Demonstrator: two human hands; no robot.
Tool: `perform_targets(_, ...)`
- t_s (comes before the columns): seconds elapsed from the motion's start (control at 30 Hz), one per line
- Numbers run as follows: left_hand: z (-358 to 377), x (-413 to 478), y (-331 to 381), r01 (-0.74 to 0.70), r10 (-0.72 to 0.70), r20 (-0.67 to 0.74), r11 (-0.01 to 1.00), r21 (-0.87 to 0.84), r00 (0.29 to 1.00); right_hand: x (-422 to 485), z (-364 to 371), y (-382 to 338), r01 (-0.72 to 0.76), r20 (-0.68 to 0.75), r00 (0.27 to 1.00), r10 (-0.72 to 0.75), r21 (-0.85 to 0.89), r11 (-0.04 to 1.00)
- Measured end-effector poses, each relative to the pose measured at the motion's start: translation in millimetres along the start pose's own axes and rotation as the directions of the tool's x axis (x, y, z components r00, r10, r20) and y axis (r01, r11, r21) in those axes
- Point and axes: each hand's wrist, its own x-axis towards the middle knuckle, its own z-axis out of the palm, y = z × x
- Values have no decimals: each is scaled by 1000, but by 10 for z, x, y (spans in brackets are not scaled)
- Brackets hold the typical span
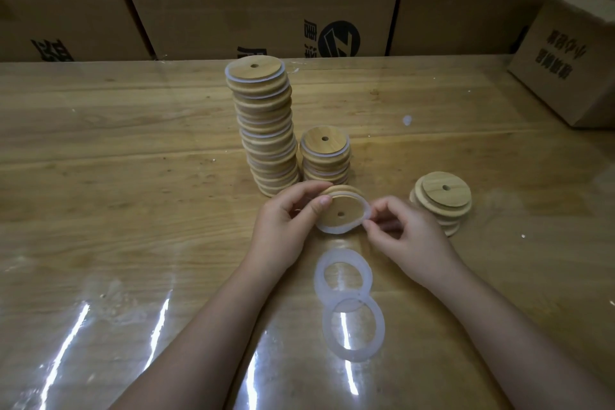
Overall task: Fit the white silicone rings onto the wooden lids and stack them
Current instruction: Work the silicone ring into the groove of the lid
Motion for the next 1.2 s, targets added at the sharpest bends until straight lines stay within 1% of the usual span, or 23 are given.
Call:
perform_targets(0.13, 24, -26, 21, 7, -8, 28, 1000, 19, 1000, -5, -9, -13, 10, -68, 998, -10, 1, 1000)
perform_targets(0.27, 51, -50, 57, -37, 30, 87, 996, 79, 996, -16, -2, -44, 47, -48, 998, -46, 26, 999)
perform_targets(0.37, 42, -40, 56, -57, 49, 85, 993, 102, 995, -14, 2, -44, 38, -53, 998, -36, 41, 998)
perform_targets(0.63, 36, -30, 34, -17, 12, 68, 998, 65, 998, 10, 0, -31, 11, -69, 998, -8, 46, 999)
perform_targets(0.73, 30, -25, 36, -6, 3, 70, 999, 48, 998, 19, 1, -29, 28, -60, 998, -26, 20, 999)
perform_targets(0.9, 21, -21, 35, -2, 0, 72, 1000, 30, 997, 27, -22, -17, 81, 28, 996, -81, -23, 996)
perform_targets(0.97, 21, -20, 30, -5, 2, 75, 999, 37, 997, 23, -12, -8, 88, 37, 996, -86, -31, 996)
perform_targets(1.1, 23, -28, 26, -21, 19, 54, 998, 51, 998, 15, -4, 17, 29, -5, 1000, -29, 23, 999)
perform_targets(1.17, 19, -31, 25, -30, 28, 42, 999, 35, 999, 10, -1, 23, -21, -15, 1000, 22, 70, 997)
perform_targets(1.2, 16, -32, 22, -29, 28, 32, 999, 14, 999, 6, 0, 24, -34, -11, 999, 35, 67, 997)
